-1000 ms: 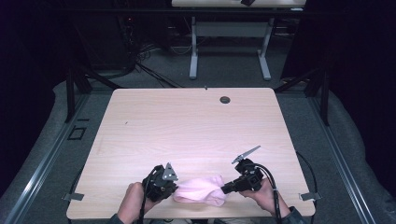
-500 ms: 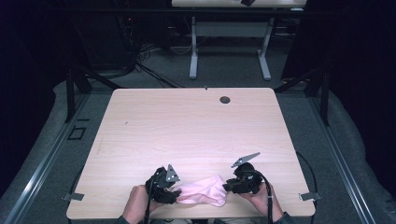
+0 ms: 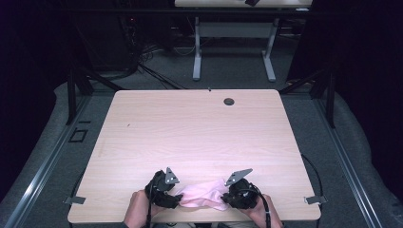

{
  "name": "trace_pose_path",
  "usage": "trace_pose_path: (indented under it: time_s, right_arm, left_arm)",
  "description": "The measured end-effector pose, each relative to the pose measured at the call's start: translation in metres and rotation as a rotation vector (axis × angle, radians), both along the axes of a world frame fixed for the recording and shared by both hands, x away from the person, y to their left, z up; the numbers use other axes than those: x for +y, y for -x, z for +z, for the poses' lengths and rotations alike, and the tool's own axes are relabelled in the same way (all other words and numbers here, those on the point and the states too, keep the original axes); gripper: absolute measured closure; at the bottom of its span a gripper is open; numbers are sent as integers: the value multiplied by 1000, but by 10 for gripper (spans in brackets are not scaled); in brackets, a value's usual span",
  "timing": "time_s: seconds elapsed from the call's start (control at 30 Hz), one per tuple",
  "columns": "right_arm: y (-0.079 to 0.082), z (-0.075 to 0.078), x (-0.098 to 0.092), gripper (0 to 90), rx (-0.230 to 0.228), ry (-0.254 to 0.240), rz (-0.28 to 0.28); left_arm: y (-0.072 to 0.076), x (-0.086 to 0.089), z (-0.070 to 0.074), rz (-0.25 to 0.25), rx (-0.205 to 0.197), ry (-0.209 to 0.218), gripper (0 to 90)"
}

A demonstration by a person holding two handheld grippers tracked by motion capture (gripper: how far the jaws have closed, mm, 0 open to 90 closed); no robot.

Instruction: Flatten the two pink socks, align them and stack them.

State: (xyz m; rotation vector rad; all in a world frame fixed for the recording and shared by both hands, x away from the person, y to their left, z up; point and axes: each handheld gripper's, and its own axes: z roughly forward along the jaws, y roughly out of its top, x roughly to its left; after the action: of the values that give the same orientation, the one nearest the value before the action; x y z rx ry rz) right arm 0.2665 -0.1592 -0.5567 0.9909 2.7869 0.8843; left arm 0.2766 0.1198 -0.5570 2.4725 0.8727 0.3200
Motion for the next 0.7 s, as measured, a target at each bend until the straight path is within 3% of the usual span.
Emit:
trace_pose_path:
  time_s: [0.17, 0.27, 0.3, 0.33, 0.37, 0.4, 0.43, 0.47, 0.5, 0.53, 0.57, 0.6, 0.63, 0.67, 0.7]
  right_arm:
    - [3, 16, -12, 850, 20, -25, 56]
    - [4, 15, -13, 834, 41, -15, 78]
    - [2, 8, -11, 746, 70, 15, 73]
    - [2, 8, -11, 746, 70, 15, 73]
    - [-1, 2, -11, 630, 81, 27, 68]
    - [-1, 2, -11, 630, 81, 27, 68]
    - [-3, 3, -16, 512, 69, -11, 51]
    - [-3, 3, -16, 512, 69, -11, 51]
    - [-5, 7, -24, 414, 43, -45, 19]
    - [-5, 7, -24, 414, 43, -45, 19]
    - [-7, 9, -35, 308, 9, -76, -34]
    - [-7, 9, -35, 308, 9, -76, -34]
    - [-10, 11, -46, 240, -42, -78, -96]
    - [-10, 11, -46, 240, -42, -78, -96]
    - [-12, 11, -52, 220, -70, -87, -133]
  left_arm:
    - [-1, -2, -1, -1, -4, -9, 354]
    - [-1, -2, -1, -2, -9, -14, 343]
    - [-1, -2, -1, -2, -10, -9, 330]
    - [-2, -1, -1, -4, -9, -1, 330]
    - [-3, 0, 0, 4, -12, 15, 266]
    - [-3, 3, 2, 15, -21, 33, 266]
    - [-3, 10, 8, 33, -46, 87, 215]
    - [-3, 10, 8, 33, -46, 87, 181]
    - [-3, 14, 11, 46, -60, 107, 155]
    - [-3, 19, 15, 49, -70, 136, 155]
    - [-3, 23, 18, 62, -78, 161, 136]
    - [-3, 28, 21, 76, -95, 180, 136]
    - [-5, 38, 24, 115, -113, 205, 98]
    - [-5, 38, 24, 115, -113, 205, 79]
    - [-6, 43, 25, 137, -117, 206, 79]
